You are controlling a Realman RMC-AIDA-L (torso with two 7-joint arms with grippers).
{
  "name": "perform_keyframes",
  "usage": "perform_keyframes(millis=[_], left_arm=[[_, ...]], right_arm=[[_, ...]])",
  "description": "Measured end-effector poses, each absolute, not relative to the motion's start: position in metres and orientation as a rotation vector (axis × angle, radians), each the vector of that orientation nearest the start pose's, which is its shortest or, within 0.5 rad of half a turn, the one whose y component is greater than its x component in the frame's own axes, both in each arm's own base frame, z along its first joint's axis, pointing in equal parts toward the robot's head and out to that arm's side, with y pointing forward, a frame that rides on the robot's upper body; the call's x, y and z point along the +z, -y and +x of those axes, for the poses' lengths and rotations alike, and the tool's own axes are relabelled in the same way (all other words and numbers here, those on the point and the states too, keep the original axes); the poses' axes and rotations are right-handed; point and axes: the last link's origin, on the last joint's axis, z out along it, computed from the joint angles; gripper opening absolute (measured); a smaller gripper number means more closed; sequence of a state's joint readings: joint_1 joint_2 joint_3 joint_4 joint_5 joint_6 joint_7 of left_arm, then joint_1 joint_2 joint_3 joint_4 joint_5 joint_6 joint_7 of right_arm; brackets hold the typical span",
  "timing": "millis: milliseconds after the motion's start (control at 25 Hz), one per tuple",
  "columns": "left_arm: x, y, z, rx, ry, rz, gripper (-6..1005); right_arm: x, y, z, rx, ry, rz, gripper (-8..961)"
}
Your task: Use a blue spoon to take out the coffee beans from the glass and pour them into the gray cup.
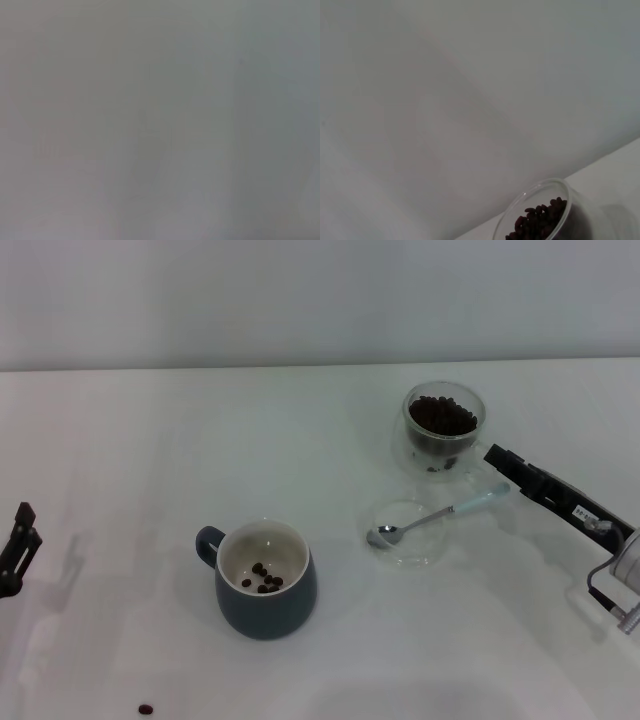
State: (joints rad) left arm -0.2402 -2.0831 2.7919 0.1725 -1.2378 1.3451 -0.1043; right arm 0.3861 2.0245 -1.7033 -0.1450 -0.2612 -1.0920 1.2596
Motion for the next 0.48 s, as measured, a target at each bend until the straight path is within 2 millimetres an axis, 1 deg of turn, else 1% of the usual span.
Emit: perform_keyframes(millis=[80,200,360,480], left_arm=[[-0.030,-0.246,-0.358,-0.659,0.564,-1.613,817],[-0.030,-0.246,-0.358,-0.659,0.566,-1.612,816],[-0.030,-0.246,-0.358,-0.660,0.566,-1.612,816],[-0.030,-0.246,-0.358,-0.660,0.566,-1.612,816]], right_arm=[[-0.032,-0.309,0.345,1.061,-1.395,-1.748,339],[-0.029,-0.310,0.348,1.061,-1.384,-1.732,340],[-0.014,-0.309,0.358,1.078,-1.346,-1.655,342],[0.002,-0.306,0.366,1.077,-1.244,-1.591,344]])
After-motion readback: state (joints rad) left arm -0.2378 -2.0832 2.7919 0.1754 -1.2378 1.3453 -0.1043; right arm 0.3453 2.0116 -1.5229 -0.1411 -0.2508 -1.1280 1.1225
